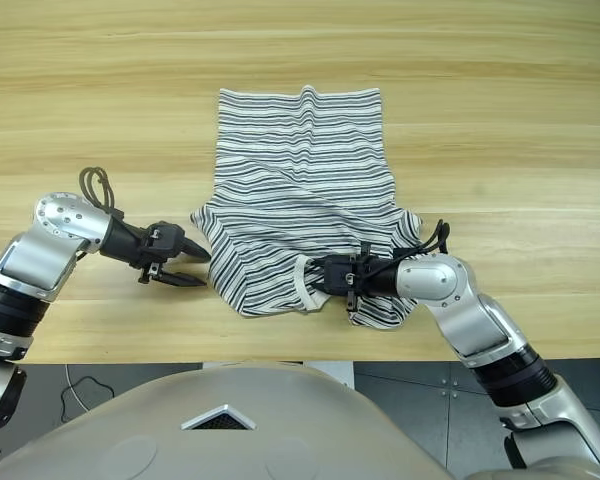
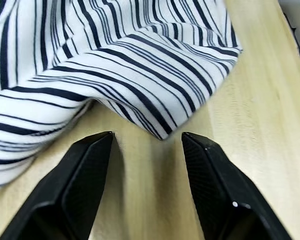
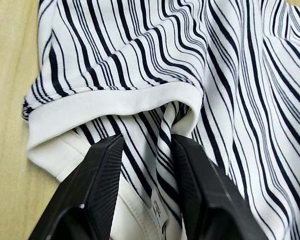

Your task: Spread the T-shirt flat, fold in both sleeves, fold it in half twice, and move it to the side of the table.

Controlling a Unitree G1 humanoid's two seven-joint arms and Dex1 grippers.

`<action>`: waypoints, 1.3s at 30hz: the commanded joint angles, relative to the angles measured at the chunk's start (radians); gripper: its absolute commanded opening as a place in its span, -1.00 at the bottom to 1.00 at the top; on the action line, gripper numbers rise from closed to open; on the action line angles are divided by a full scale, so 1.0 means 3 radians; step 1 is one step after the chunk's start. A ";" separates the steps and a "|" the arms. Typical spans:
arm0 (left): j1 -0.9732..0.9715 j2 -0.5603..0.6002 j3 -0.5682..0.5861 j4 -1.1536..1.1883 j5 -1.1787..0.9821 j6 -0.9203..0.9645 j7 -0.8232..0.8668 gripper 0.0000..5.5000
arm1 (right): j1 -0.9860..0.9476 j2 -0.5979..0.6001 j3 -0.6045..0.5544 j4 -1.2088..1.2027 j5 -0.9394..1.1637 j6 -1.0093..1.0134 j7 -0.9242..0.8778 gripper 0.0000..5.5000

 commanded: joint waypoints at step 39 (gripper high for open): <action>0.0311 -0.0149 0.0012 -0.0548 -0.0533 0.0486 0.0241 -0.06 | 0.0004 0.0043 0.0015 0.0154 -0.0091 0.0064 0.0032 -0.37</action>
